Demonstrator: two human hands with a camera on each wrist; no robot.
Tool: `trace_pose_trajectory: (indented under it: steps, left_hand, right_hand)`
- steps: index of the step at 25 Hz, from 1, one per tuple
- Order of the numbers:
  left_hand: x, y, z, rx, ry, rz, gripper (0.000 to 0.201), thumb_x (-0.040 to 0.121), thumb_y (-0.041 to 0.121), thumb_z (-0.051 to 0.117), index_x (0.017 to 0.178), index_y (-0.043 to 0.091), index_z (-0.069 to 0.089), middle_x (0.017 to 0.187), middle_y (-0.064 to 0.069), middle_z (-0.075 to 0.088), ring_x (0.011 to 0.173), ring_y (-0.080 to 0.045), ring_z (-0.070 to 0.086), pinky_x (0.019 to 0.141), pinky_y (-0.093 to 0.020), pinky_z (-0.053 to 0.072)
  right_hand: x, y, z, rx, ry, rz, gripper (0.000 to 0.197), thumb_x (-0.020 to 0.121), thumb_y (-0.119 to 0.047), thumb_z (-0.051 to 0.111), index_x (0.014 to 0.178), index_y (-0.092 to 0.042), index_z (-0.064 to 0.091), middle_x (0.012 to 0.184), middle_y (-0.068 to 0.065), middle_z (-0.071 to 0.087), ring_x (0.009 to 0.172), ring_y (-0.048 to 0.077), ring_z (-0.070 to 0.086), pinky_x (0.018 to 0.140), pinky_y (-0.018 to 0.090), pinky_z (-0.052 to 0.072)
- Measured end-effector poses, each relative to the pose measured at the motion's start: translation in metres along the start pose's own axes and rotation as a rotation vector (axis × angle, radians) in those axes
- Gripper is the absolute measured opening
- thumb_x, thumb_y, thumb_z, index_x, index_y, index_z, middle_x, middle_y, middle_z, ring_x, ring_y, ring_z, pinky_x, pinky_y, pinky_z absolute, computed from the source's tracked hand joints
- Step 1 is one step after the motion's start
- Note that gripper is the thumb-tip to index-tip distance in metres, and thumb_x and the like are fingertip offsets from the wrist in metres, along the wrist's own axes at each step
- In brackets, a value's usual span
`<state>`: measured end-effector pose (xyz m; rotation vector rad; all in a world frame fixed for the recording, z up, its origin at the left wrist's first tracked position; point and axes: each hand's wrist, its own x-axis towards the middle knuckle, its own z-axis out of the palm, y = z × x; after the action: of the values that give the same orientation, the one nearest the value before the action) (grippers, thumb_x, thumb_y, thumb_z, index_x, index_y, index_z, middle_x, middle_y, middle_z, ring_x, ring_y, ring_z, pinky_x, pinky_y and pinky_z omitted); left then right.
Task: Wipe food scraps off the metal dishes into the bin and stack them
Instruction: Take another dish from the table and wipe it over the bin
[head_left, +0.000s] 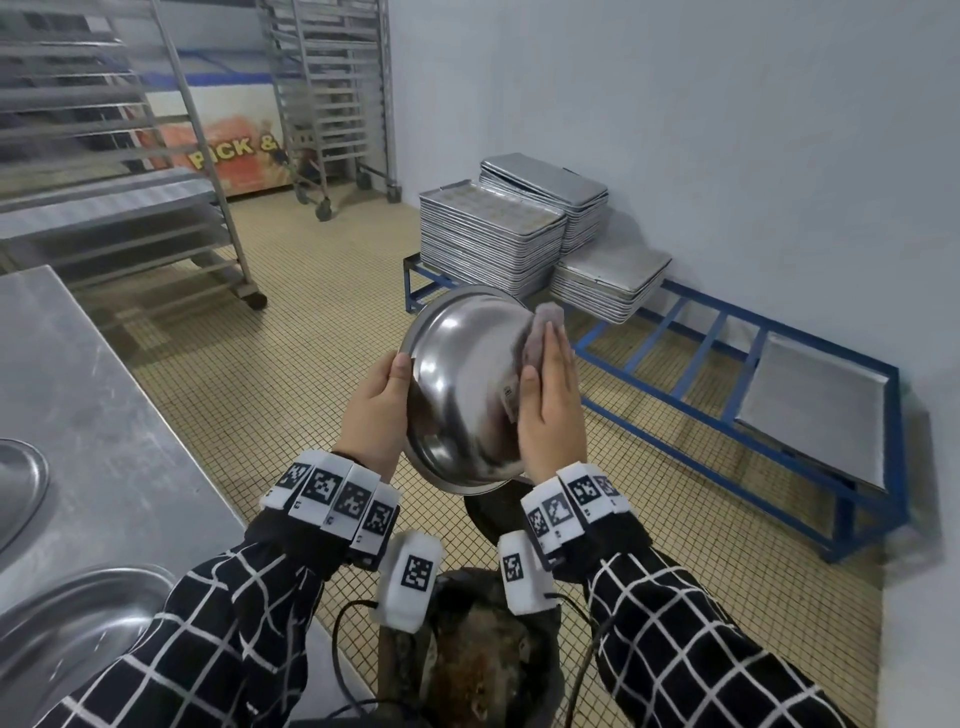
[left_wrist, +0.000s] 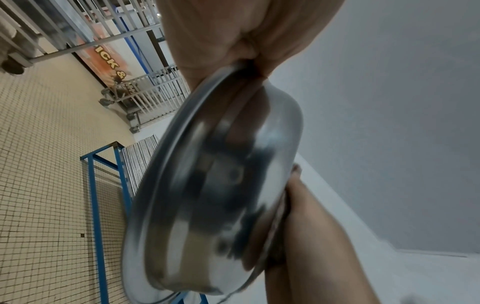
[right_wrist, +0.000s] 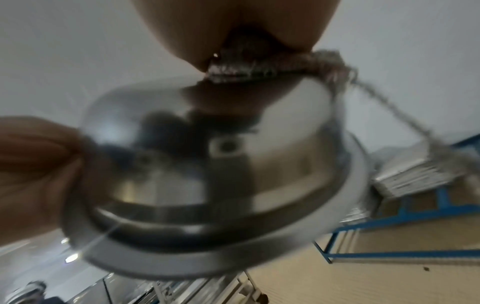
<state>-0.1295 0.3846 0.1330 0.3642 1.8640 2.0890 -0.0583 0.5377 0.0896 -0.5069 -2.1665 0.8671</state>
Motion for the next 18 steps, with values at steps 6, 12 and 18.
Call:
trace_pose_trajectory:
  steps: [6,12,18]
  left_hand:
    - [0.005,0.002,0.000,-0.008,0.040,0.010,0.026,0.101,0.030,0.039,0.092,0.027,0.063,0.099,-0.006,0.067,0.099,-0.027,0.063,0.096,-0.046,0.049]
    - [-0.002,0.000,0.005,0.099,0.005,0.048,0.026,0.100,0.034,0.040,0.087,0.034,0.063,0.096,0.000,0.068,0.095,-0.022,0.064,0.095,-0.047,0.048]
    - [0.009,0.000,-0.009,0.321,-0.064,0.139,0.031,0.100,0.038,0.039,0.093,0.017,0.062,0.090,-0.012,0.065,0.086,-0.029,0.061,0.085,-0.045,0.049]
  right_hand:
    - [-0.044,0.001,0.014,0.055,-0.068,-0.016,0.058,0.099,-0.044,0.023,0.152,-0.029,0.006,0.159,-0.017,-0.005,0.147,0.011,-0.008,0.118,0.046,0.013]
    - [-0.027,-0.032,0.015,-0.110,-0.021,-0.207,0.052,0.100,-0.037,0.022,0.150,-0.027,0.011,0.160,-0.006,0.008,0.148,0.016,0.000,0.120,0.040,0.002]
    - [0.007,-0.001,-0.024,0.054,0.075,0.129,0.036,0.102,-0.025,0.036,0.137,-0.018,0.046,0.126,-0.002,0.059,0.108,0.009,0.055,0.088,0.025,0.049]
